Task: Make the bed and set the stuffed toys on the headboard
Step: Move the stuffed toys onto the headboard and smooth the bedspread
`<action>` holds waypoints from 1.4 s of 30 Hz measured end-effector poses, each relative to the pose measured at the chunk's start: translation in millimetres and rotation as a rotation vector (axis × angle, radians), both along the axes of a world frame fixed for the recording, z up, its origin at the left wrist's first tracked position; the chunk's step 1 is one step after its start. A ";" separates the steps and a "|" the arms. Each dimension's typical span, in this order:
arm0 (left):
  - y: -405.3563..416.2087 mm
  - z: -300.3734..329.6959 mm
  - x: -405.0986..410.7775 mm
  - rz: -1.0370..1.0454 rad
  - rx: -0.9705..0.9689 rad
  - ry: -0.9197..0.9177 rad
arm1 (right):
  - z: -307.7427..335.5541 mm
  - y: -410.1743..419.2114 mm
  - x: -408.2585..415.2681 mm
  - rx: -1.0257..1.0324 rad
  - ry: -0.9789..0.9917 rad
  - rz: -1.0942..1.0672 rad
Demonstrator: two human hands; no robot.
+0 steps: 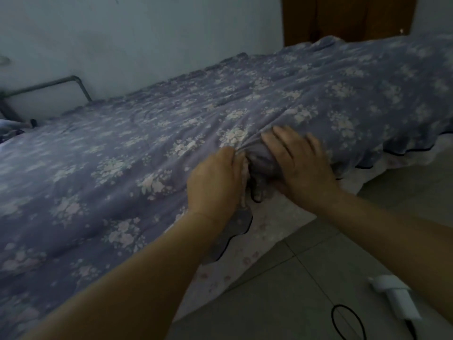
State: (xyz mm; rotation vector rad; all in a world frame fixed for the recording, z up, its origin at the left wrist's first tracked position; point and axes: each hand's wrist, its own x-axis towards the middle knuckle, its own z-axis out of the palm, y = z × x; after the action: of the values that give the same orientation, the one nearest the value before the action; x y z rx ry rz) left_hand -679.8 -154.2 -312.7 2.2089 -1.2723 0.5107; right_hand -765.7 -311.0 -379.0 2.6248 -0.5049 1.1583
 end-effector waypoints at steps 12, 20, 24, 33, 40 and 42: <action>-3.1 30.3 -15.8 0.181 0.470 -0.260 | 84.2 -10.8 -30.7 0.052 0.074 0.233; 0.7 55.9 -30.6 0.136 0.403 -0.130 | 103.8 -8.0 -41.3 -0.010 0.210 0.044; 4.8 55.6 -32.7 0.080 0.540 -0.116 | 91.9 3.6 -45.8 0.047 0.382 0.033; -0.5 42.5 -21.6 0.062 0.630 -0.102 | 84.7 11.1 -45.8 0.176 0.415 0.073; 1.0 43.1 -17.8 0.086 0.681 -0.098 | 90.8 13.8 -43.6 0.241 0.466 0.082; 4.3 47.1 -18.1 0.066 0.664 -0.119 | 95.1 12.6 -45.1 0.227 0.454 0.091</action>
State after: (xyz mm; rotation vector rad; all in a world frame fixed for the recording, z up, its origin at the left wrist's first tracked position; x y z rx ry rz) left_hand -697.9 -149.9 -265.6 2.7979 -1.6061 0.2635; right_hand -810.8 -298.5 -283.9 3.0043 -0.4460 0.5136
